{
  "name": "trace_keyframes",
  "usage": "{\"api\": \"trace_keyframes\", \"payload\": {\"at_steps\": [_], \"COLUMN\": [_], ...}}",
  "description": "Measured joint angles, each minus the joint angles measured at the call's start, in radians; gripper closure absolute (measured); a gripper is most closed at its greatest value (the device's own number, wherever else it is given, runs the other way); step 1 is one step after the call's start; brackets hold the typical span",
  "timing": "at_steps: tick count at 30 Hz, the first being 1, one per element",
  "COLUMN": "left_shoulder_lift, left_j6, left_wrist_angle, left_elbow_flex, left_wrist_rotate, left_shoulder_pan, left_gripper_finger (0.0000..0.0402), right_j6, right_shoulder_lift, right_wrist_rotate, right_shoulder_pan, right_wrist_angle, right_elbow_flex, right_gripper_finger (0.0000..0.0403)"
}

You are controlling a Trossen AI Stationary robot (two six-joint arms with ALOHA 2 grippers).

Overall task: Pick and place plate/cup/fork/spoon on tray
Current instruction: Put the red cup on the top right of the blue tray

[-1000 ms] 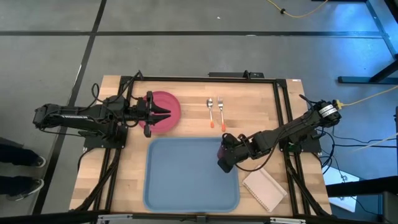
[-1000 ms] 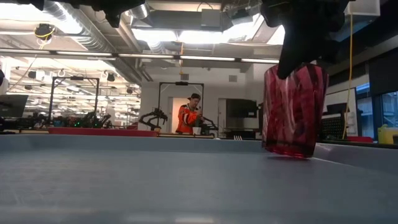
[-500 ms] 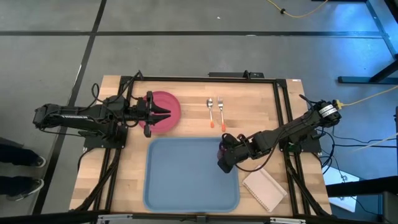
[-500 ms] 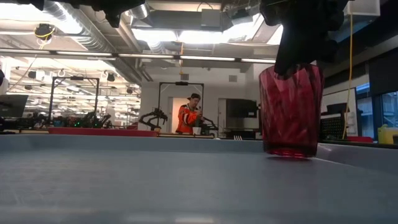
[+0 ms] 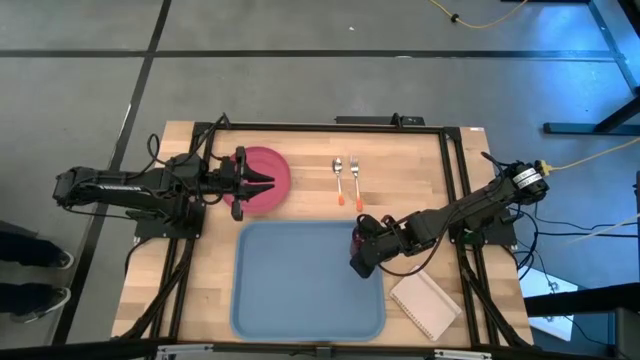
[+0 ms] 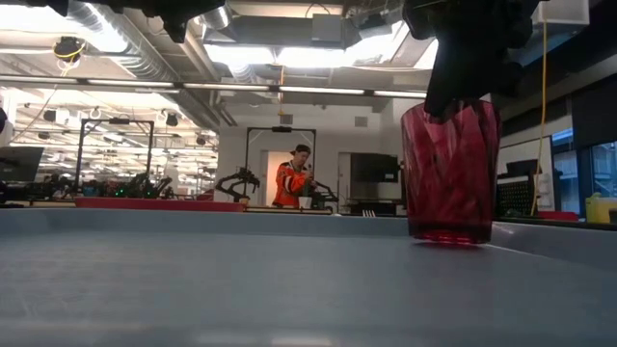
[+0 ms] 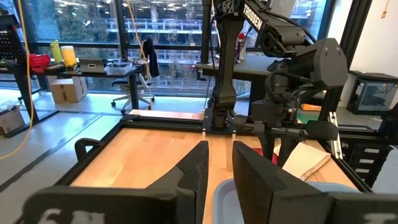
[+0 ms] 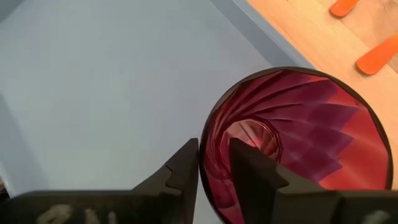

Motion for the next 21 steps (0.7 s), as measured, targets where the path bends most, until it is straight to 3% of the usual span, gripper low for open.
{"api": "trace_keyframes", "payload": {"at_steps": [21], "left_shoulder_lift": [0.000], "left_j6": [0.000], "left_wrist_angle": [0.000], "left_elbow_flex": [0.000], "left_wrist_rotate": [0.000], "left_shoulder_pan": [0.000], "left_gripper_finger": [0.0335], "right_j6": [-0.060], "right_shoulder_lift": [-0.020], "right_wrist_rotate": [-0.007], "right_shoulder_pan": [-0.021], "right_wrist_angle": [0.050], "right_elbow_flex": [0.004], "right_gripper_finger": [0.0311]}}
